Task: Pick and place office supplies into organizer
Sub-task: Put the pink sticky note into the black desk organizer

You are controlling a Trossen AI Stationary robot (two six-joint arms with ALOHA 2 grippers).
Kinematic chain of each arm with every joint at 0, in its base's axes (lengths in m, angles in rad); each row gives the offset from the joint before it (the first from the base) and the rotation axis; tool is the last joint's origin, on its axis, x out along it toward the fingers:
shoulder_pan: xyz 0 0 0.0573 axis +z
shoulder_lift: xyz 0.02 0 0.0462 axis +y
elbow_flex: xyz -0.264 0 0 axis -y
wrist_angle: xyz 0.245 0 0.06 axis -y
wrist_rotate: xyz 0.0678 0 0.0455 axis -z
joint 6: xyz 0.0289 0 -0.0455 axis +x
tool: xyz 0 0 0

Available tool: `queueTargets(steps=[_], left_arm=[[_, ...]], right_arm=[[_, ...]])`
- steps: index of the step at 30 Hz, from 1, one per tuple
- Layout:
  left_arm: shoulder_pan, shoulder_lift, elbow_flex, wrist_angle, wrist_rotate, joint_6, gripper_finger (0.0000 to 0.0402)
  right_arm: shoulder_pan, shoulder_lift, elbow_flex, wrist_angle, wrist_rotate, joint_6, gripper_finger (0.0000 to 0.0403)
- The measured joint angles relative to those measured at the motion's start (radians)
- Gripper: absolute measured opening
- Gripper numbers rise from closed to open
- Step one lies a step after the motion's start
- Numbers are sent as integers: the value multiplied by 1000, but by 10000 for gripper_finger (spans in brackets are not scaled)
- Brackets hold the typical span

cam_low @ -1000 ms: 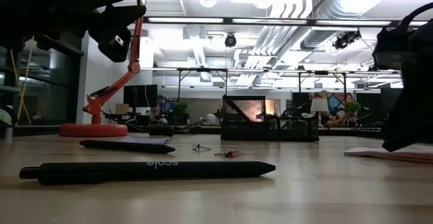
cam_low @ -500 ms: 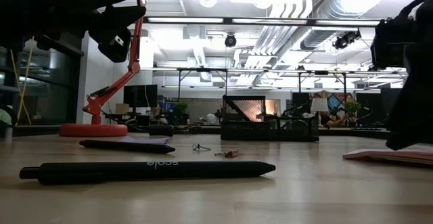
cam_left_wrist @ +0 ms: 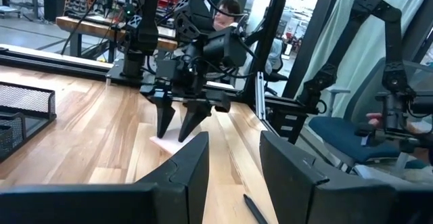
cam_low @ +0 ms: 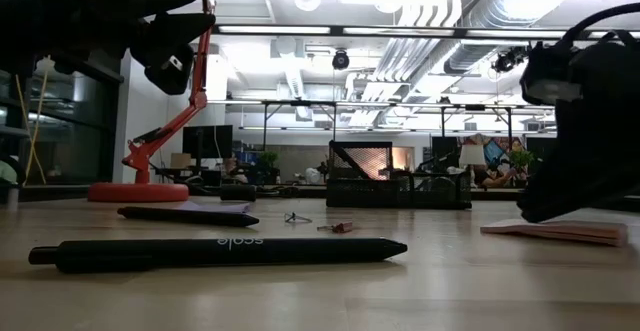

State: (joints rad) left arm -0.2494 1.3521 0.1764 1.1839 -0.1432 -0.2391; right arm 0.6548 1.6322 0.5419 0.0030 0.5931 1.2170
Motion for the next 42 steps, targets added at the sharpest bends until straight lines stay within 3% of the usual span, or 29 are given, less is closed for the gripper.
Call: queueTargets(steps=[8,15,19,26,31,42], left_arm=[[0,0,0,-7,-5,3,117],[0,0,0,-16,-7,9,117],[0,1,0,-22,-7,10,117],[0,1,0,-35,-7,-1,117],[0,1,0,-35,-7,-1,117],[0,1,0,-35,-7,-1,117]], right_arm=[[-24,5,-7,-61,141,-108,242],[-87,-47,26,-38,163,-250,314],[-114,-89,121,-206,115,-301,329],[-114,-77,242,-537,32,-136,331],[-106,-72,239,-503,-24,-95,331],[-98,-72,146,-388,-43,-46,333]])
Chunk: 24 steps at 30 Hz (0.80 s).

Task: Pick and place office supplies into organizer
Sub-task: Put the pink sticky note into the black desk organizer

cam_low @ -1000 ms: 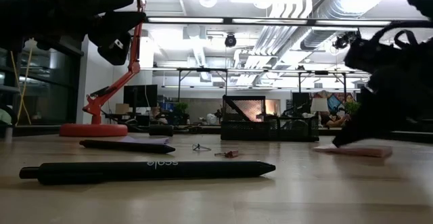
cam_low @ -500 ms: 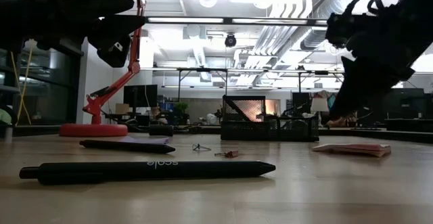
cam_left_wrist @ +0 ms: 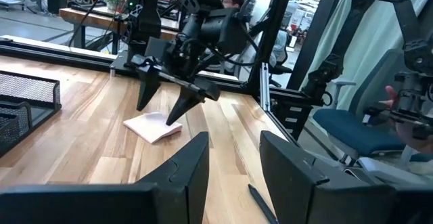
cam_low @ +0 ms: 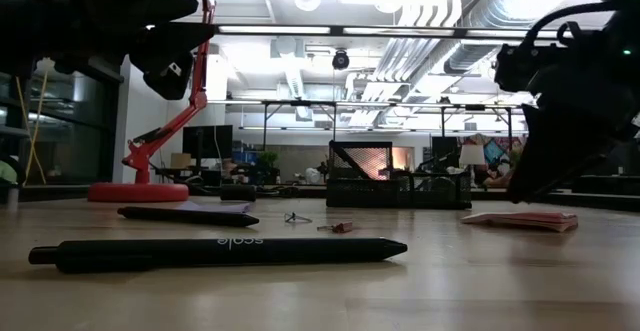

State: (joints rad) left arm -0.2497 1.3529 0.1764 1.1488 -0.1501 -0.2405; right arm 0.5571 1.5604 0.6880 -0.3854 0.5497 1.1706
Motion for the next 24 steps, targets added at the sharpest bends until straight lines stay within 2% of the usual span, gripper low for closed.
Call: queueTargets(steps=[4,13,24], left_arm=[[0,0,0,0,0,0,117],[0,0,0,0,0,0,117],[0,0,0,-3,0,0,118]], right_arm=[[1,12,-5,53,1,-26,333],[2,106,-1,54,34,1,332],[6,117,-2,62,26,22,324]])
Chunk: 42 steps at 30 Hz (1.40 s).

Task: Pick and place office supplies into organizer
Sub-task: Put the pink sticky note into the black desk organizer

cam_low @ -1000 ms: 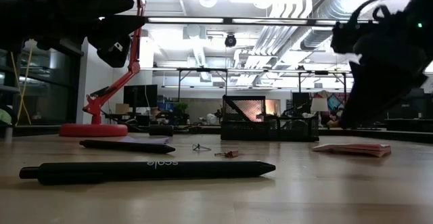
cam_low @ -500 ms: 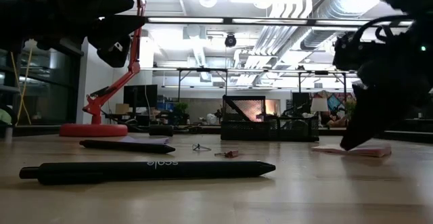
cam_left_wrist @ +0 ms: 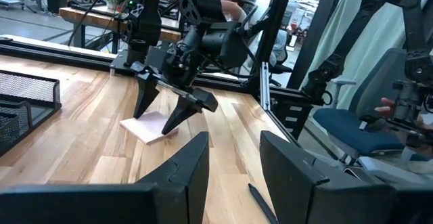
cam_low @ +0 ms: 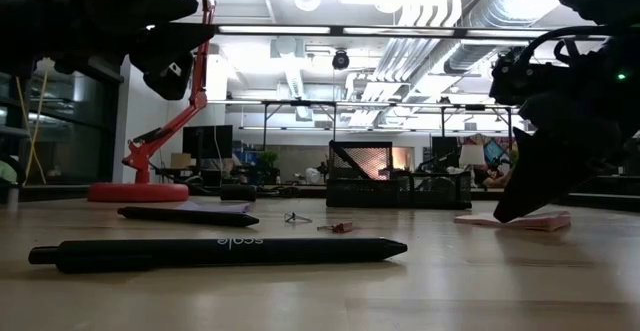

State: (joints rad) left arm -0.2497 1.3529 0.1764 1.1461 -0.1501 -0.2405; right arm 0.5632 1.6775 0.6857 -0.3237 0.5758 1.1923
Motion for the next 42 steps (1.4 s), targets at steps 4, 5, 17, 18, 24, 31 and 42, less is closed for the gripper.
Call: queueTargets(steps=[4,5,17,18,24,31,42], left_arm=[[0,0,0,-5,0,0,118],[0,0,0,-6,0,0,118],[0,0,0,-13,0,6,117],[0,0,0,-13,0,6,117],[0,0,0,-13,0,7,117],[0,0,0,-16,0,0,117],[0,0,0,-18,0,0,117]], right_arm=[[0,1,-1,0,0,8,309],[0,1,-1,0,0,8,305],[0,8,99,-39,-13,-70,302],[0,8,129,-69,-11,-71,307],[0,17,280,-273,21,-71,342],[-9,80,319,-323,-91,-63,396],[-27,95,319,-317,-130,-69,398]])
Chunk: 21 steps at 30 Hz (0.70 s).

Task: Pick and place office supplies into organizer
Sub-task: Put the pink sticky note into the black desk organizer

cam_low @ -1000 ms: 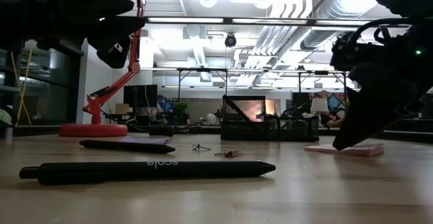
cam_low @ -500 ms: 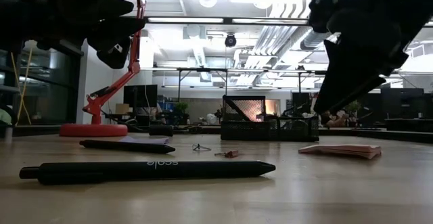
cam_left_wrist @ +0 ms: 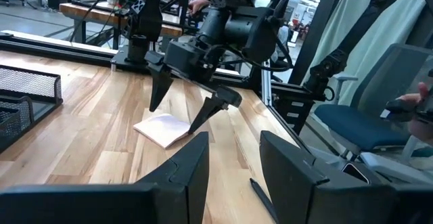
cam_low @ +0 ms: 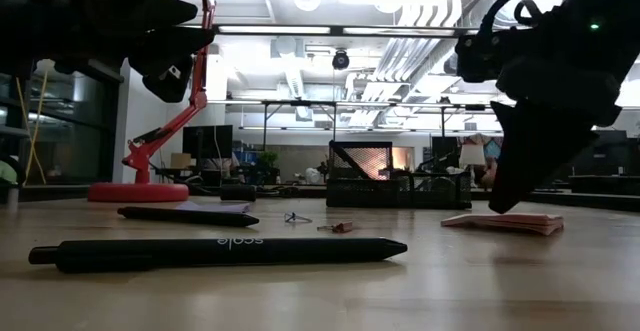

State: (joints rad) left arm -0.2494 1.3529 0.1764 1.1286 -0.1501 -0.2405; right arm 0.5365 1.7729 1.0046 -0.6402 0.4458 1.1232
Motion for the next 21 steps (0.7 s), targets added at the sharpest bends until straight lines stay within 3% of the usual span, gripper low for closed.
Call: queueTargets(steps=[21], left_arm=[[0,0,0,-2,0,0,117]], right_arm=[[-33,36,-35,43,-70,29,399]])
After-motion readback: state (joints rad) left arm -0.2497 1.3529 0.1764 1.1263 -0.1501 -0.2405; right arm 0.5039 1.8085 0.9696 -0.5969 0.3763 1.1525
